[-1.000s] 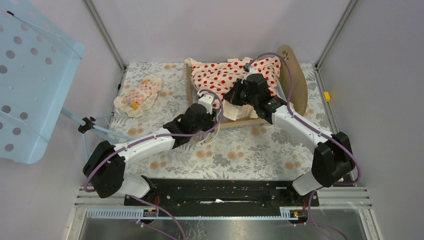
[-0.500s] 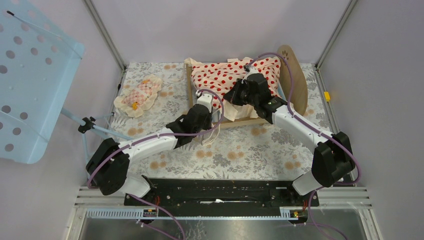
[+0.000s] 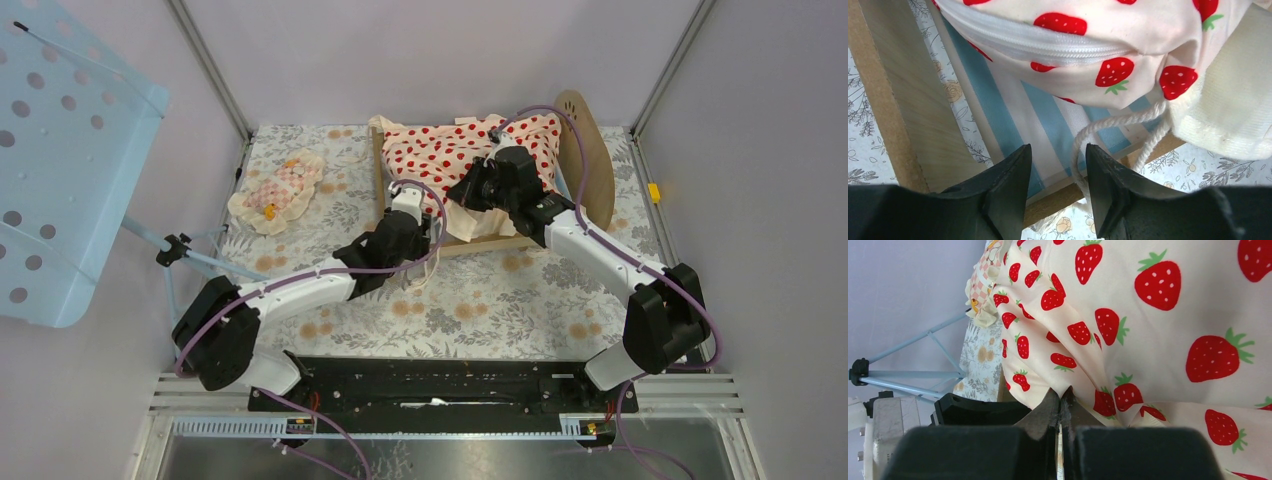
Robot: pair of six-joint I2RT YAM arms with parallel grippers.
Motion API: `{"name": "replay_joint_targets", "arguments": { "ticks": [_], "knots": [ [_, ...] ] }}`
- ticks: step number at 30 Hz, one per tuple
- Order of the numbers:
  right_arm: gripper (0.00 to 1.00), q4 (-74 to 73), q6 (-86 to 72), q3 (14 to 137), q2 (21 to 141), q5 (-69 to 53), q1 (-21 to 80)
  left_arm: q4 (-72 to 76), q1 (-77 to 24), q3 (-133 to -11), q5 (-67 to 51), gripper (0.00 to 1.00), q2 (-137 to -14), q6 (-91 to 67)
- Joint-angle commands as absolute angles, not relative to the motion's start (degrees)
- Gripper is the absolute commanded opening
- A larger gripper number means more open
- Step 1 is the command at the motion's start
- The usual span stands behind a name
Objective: Set up the pet bed
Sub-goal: Cross the ropes on the bed frame.
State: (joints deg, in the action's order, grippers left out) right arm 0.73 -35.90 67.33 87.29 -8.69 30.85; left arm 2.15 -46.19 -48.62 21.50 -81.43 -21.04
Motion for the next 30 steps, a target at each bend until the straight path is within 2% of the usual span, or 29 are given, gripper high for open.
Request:
{"name": "replay_joint_targets", "arguments": {
  "ticks": [1, 5, 9, 11, 21, 27, 30],
  "knots": [
    [0.0, 2.0, -36.0, 68.0, 87.4, -9.0, 30.1, 2.5, -45.8, -50.2, 22.8, 0.5, -83.0, -21.4],
    [0.0, 1.8, -35.8, 68.1, 87.4, -9.0, 29.9, 1.9, -45.8, -51.5, 24.0, 0.48, -85.4, -21.7],
    [0.0, 1.2, -35.5, 68.3, 87.4, -9.1, 29.8, 0.1, -45.8, -53.4, 26.8, 0.36, -86.9, -21.8],
    [0.0, 1.1, -35.4, 68.3, 87.4, -9.1, 29.7, -0.9, -45.8, -53.8, 28.2, 0.33, -86.4, -21.2],
    [0.0, 1.0, -35.7, 67.8, 87.2, -9.1, 29.5, -3.6, -45.2, -54.7, 34.8, 0.35, -81.3, -16.8],
    [0.0, 1.3, -36.0, 67.2, 87.3, -9.5, 29.5, -3.7, -43.8, -55.3, 35.5, 0.27, -80.6, -14.8],
    [0.0, 1.2, -35.9, 67.3, 87.2, -9.4, 29.4, -3.3, -43.2, -55.5, 35.5, 0.27, -80.7, -14.4]
  ]
}}
